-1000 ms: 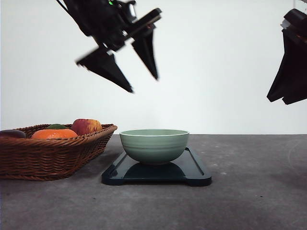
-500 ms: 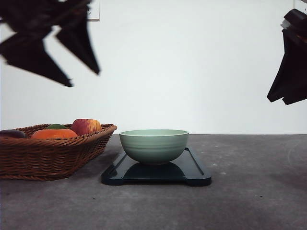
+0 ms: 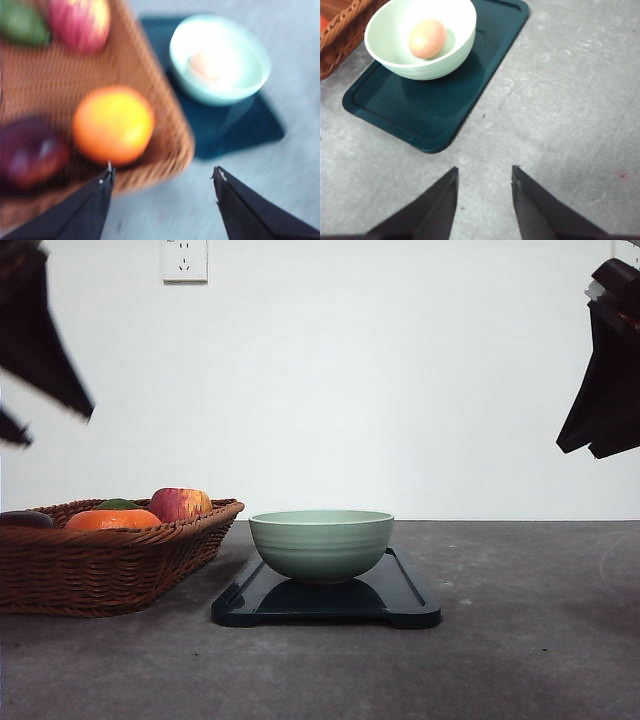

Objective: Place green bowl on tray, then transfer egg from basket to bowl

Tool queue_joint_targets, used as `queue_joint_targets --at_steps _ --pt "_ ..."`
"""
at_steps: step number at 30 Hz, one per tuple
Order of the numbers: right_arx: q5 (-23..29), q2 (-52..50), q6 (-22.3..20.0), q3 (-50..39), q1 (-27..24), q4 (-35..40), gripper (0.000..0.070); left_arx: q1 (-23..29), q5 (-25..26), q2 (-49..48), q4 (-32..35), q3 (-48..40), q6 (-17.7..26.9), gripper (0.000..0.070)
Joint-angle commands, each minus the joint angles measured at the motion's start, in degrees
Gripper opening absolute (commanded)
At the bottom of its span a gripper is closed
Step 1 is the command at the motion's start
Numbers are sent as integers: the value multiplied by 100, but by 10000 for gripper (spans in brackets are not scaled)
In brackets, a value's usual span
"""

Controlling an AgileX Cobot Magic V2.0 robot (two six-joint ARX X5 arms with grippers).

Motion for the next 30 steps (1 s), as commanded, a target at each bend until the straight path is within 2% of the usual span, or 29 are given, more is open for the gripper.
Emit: queue_joint_targets --at_steps 1,6,7,8,9,10,11,26,28,30 --pt "-3 44 30 20 31 18 209 -13 -4 39 -9 -27 -68 386" --pt "-49 42 54 22 33 -7 209 -15 0 39 -156 -27 -72 383" --pt "-43 42 53 22 33 -7 185 -15 0 39 -164 -27 -62 342" --pt "-24 42 54 22 33 -8 93 -15 0 39 -163 -27 -62 195" --pt "-15 43 55 22 33 1 42 -15 1 39 -150 -27 -75 92" --pt "-15 44 55 22 33 19 16 -15 4 39 -133 -25 -91 24" --pt "-23 44 56 22 33 47 16 -15 12 39 -118 -20 -91 6" --pt "-105 33 52 22 33 68 16 -30 4 -51 -105 -18 -65 0" --pt "-105 33 52 22 33 68 16 -13 -18 -150 -97 -19 89 0" --pt "-105 33 52 22 33 68 16 121 -105 -294 -33 -61 480 0"
